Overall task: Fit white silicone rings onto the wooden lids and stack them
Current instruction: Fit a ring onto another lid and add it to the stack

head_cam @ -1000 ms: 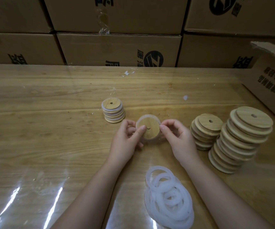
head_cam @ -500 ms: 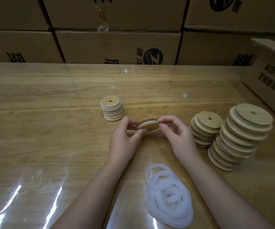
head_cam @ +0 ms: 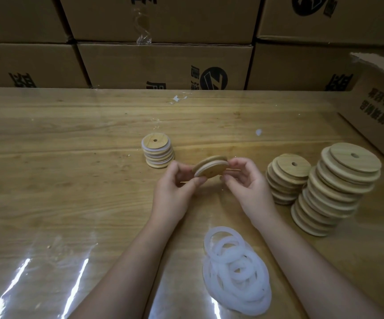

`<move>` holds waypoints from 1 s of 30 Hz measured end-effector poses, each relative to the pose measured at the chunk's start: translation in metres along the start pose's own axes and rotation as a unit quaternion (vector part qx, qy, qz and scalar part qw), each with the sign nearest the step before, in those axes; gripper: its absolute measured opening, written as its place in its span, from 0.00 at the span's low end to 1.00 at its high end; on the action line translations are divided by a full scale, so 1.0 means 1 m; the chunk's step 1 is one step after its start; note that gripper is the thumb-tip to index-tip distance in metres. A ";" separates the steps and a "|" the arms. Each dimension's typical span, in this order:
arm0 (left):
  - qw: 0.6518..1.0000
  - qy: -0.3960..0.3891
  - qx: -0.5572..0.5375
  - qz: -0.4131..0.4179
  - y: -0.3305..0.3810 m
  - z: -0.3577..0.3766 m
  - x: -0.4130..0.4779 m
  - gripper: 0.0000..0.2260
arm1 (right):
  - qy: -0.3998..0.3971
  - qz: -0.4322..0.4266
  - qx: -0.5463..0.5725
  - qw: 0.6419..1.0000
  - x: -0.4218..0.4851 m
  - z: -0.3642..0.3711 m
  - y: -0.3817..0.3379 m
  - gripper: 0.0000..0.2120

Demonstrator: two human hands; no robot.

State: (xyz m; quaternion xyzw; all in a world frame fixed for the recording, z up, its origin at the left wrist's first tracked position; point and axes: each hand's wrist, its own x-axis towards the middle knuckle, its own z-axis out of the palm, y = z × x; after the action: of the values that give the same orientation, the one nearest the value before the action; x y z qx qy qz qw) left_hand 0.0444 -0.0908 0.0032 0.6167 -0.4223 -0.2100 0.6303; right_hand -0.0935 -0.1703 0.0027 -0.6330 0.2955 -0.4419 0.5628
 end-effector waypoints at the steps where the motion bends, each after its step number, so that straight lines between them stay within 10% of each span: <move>1: 1.000 -0.003 -0.021 -0.011 0.001 0.000 0.001 0.13 | -0.003 0.003 0.000 1.000 0.000 0.000 0.000 0.14; 30: 0.994 0.006 -0.079 -0.079 -0.002 -0.001 0.005 0.08 | -0.028 0.040 -0.076 0.996 -0.001 0.002 -0.002 0.05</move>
State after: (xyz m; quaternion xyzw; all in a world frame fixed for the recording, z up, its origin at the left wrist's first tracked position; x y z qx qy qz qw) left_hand 0.0481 -0.0942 0.0029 0.5977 -0.3504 -0.2882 0.6610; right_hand -0.0921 -0.1681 0.0049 -0.6735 0.3373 -0.3776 0.5385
